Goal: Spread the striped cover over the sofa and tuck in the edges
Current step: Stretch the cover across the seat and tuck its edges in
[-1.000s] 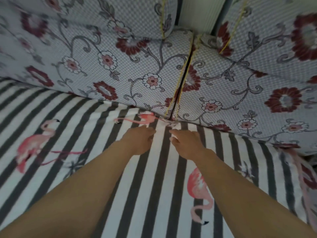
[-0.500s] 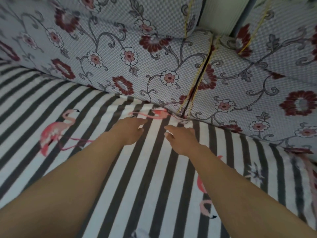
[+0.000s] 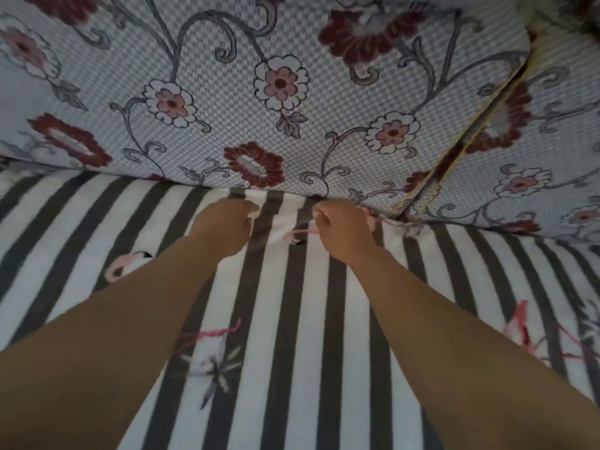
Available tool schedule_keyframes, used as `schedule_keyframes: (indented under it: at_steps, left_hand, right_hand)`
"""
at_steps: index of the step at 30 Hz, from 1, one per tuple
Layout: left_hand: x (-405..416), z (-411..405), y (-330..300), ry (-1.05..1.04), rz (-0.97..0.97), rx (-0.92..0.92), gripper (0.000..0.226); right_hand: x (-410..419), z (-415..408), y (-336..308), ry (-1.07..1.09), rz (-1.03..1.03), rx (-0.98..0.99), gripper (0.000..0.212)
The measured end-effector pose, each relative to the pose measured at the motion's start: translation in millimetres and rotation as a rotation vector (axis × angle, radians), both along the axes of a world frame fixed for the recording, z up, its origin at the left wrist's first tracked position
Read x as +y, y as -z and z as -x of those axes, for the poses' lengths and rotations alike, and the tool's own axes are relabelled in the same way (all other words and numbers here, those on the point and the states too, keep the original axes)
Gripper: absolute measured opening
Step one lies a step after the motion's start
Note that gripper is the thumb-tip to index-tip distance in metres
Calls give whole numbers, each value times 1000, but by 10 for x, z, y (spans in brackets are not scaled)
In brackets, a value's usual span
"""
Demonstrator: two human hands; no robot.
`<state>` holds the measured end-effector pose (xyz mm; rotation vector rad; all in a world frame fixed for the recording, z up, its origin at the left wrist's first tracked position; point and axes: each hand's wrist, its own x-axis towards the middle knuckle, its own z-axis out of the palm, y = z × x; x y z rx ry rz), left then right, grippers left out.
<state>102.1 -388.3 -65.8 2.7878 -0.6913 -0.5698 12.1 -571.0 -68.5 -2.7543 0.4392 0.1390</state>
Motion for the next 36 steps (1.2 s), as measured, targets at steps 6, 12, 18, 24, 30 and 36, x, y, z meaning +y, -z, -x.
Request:
schedule_keyframes:
  at_steps: [6,12,18,24,30,36]
  left_hand:
    - [-33,-411,414,107,-4,26,42]
    - [-71,-624,589,144,30,-28,41]
    - [-84,-671,587,146,161,-137,39]
    - [-145,-569,802,274,-132,2,54]
    - [-264,-552,944,205,-228,-27,58]
    - [-384,-671,1054,226,-283,-18,61]
  right_hand:
    - [61,-577,372,90,79,5,24]
    - [77,-811,623,181,156,166,21]
    - [112,-883,554,150,281,-188,26]
    - [139,-632,565,43,24,-169,33]
    - [92,-339,837,37,172,139,50]
    - [-52,-588,940,65,31,266,47]
